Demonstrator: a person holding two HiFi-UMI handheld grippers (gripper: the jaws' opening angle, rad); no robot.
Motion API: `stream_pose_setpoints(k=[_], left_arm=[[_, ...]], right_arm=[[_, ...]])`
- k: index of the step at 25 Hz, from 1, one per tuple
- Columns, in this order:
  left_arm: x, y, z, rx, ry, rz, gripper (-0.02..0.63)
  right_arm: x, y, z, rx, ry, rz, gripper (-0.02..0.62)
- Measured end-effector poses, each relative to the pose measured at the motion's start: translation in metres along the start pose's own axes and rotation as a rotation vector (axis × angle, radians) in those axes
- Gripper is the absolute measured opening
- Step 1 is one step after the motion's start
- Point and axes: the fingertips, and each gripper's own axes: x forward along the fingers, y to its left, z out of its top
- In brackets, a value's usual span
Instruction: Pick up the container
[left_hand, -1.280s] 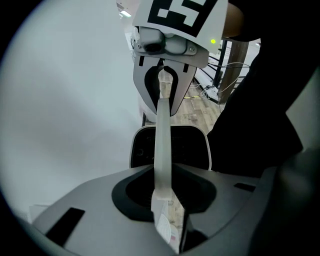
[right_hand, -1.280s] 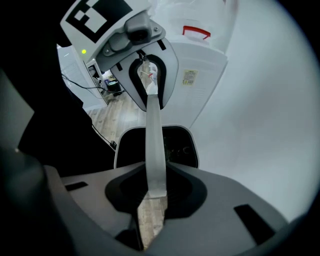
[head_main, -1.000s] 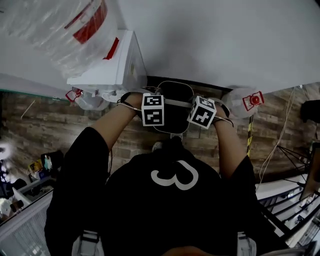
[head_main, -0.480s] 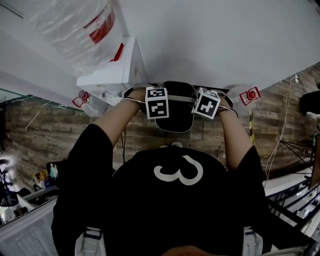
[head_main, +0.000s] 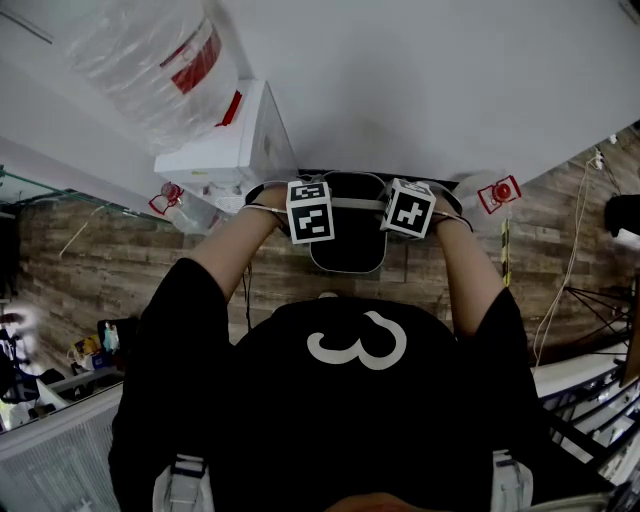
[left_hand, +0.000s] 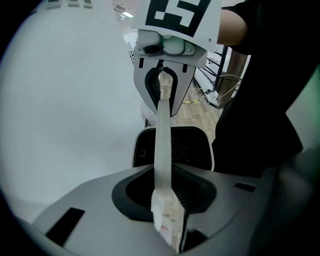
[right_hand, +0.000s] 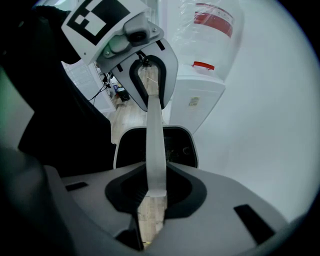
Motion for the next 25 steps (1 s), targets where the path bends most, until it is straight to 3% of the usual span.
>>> stream_pose_setpoints(k=[25], left_arm=[[0.004, -0.023, 0.065, 0.021, 0.014, 0.058, 0.095]], right_arm=[[-0.035, 0.019, -0.057, -0.039, -0.026, -0.052, 0.078]])
